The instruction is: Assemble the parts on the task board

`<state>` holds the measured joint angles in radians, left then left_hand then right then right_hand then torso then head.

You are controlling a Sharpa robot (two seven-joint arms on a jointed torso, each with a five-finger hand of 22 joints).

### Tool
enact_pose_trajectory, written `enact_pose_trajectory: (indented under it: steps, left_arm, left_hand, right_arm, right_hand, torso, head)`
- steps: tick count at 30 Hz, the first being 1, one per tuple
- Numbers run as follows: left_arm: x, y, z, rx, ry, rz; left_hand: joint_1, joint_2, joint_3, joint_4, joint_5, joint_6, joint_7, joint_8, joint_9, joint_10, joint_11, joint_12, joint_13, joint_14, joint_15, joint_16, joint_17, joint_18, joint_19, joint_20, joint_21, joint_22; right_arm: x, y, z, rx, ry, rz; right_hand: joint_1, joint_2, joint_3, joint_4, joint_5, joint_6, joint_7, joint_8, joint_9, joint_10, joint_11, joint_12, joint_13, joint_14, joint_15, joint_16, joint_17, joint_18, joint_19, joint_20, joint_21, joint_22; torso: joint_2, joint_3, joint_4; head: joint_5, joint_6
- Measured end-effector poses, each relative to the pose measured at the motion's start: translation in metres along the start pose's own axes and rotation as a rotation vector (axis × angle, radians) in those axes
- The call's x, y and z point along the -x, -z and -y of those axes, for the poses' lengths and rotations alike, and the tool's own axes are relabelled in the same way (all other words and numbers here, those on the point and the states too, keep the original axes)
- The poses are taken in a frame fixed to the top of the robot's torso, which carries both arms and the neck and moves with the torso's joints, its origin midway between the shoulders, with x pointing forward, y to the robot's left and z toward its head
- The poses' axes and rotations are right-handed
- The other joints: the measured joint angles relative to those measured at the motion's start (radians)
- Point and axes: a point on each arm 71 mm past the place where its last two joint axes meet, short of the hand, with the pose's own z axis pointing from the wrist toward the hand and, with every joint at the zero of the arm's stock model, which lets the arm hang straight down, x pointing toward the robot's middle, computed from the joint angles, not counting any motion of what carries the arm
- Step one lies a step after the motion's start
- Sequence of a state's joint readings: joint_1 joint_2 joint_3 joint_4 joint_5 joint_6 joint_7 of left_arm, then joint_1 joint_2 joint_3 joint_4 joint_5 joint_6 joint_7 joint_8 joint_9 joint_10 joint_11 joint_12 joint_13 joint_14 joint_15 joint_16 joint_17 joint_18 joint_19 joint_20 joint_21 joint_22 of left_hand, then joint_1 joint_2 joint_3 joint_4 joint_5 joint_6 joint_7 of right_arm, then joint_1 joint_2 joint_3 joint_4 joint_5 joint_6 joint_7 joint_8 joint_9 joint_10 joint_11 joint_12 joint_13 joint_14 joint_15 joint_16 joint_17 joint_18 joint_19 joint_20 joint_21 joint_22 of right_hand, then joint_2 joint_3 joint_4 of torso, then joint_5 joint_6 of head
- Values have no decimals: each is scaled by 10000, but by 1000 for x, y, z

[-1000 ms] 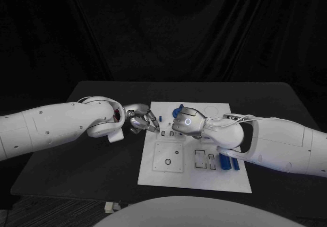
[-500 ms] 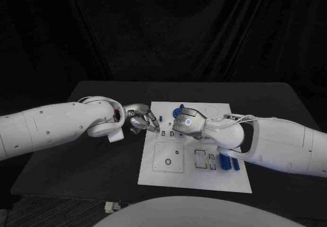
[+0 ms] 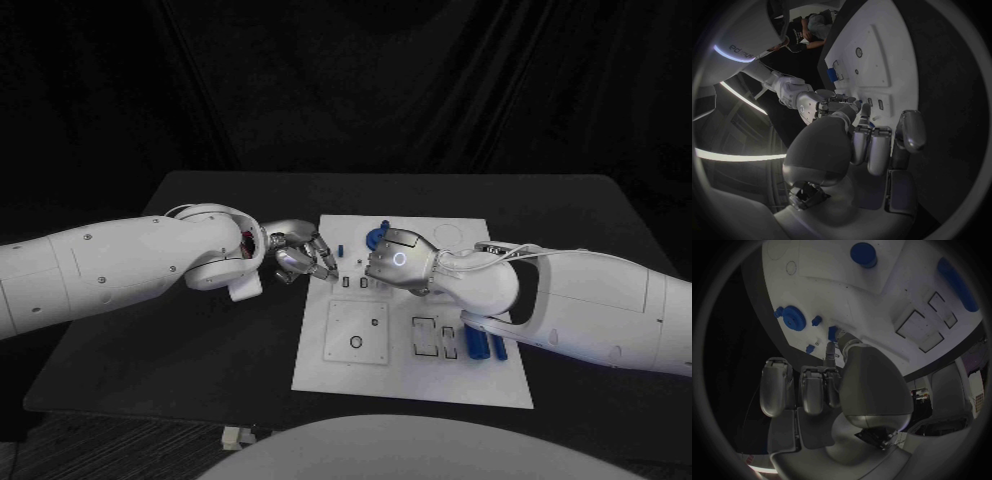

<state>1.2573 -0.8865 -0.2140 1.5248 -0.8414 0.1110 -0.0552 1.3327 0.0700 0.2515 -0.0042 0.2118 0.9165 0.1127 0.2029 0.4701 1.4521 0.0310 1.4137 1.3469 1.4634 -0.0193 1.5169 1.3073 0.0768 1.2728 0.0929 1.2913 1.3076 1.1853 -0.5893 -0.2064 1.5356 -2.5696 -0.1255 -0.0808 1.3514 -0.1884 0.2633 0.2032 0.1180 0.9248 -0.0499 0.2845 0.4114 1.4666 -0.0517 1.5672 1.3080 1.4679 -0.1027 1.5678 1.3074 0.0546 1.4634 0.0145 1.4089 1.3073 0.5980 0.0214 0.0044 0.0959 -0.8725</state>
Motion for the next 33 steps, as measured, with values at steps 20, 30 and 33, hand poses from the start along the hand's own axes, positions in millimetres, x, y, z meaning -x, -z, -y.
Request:
enact_pose_trajectory:
  steps: [20,30,33]
  left_arm:
    - [0,0,-1,89,5,-36]
    - [0,2,-3,134,23,-17]
    - [0,2,-3,136,25,-14]
  left_hand:
    - [0,0,-14,72,0,0,0,35,-9,-3,-2,-17,0,0,0,0,8,-1,0,0,0,-1]
    - [0,0,-14,71,0,0,0,35,-9,-21,-18,-17,1,0,0,0,7,0,0,0,0,-2]
    - [0,0,-14,71,0,0,0,35,-9,-20,-18,-17,0,0,0,0,6,0,0,0,0,-1]
  right_arm:
    - [-4,7,3,-140,-41,-53]
    - [-7,26,19,-724,-229,226]
    - [0,33,31,-1029,-409,516]
  right_hand:
    - [122,-239,-302,743,-530,-1038,-184,-1192,-620,0,0,0,-2,0,0,0,0,0,0,0,0,7]
    - [-364,-273,-369,866,-609,-985,-135,-1269,-797,0,0,0,-3,0,0,0,0,0,0,0,125,6]
    - [-569,-213,-328,908,-609,-644,-73,-1202,-812,0,0,0,-3,0,0,0,0,-161,0,0,260,6]
  torso:
    - [-1,0,-2]
    - [-3,0,-5]
    - [-4,0,-5]
  head:
    - [42,0]
    - [86,0]
    - [58,0]
